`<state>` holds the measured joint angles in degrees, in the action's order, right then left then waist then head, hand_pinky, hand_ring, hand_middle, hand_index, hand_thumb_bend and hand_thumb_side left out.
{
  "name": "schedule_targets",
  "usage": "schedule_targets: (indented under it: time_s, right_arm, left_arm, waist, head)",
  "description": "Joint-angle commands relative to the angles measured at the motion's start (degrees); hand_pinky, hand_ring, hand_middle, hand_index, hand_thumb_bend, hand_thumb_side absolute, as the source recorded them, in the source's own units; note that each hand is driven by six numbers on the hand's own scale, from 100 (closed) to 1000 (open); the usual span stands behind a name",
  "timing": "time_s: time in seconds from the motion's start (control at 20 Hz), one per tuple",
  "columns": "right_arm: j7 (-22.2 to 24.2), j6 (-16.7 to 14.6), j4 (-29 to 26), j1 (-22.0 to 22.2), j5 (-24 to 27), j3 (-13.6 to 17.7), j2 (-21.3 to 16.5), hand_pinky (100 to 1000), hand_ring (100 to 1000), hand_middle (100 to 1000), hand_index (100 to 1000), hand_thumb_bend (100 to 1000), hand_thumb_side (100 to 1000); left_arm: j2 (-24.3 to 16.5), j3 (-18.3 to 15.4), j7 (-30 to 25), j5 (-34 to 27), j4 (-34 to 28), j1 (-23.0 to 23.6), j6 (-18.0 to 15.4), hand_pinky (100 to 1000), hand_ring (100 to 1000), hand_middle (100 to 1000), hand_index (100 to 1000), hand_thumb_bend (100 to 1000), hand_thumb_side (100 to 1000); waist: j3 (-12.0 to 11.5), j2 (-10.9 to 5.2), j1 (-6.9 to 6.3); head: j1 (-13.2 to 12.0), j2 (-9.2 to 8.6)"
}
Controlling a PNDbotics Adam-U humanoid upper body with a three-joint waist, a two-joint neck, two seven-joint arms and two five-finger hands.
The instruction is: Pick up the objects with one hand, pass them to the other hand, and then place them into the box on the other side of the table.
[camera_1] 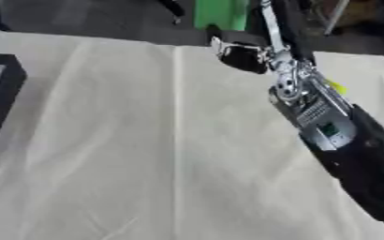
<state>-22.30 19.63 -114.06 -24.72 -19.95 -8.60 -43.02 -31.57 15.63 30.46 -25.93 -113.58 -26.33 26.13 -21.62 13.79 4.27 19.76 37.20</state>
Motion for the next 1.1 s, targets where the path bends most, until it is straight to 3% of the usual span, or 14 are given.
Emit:
schedule_targets:
  time_s: [0.05,0.45,1.1]
  right_arm:
    - [1.1,-0.3,-0.5,-1.4,-1.5,-1.5,0.0,650,499,388,449,100,100]
    - [3.1,-2.2,-0.5,-3.7,-2.6,-5.3,1.9,651,497,386,448,100,100]
    - [5.7,-4.3,-0.5,-6.6,-5.5,-10.1,3.6,658,496,386,446,100,100]
  left_arm:
    - [-1.9,0.1,-0.9,-0.3,-1.0,-1.6,0.4,903,327,730,825,733,536]
    - [-2.8,1.7,-4.7,0.6,-1.0,-2.7,0.5,908,338,740,844,771,509]
    - [-4.1,7.7,-21.8,7.7,-1.0,-5.7,-0.5,918,374,781,888,805,489]
  waist:
    - [-0.2,-1.17,-0.38]
    - [-0.3,-1.06,-0.3]
    - [-0.6,-0.84,-0.2]
  head:
    - [0.4,-0.07]
    - [0.6,0.04]
    - [-0.5,0.12]
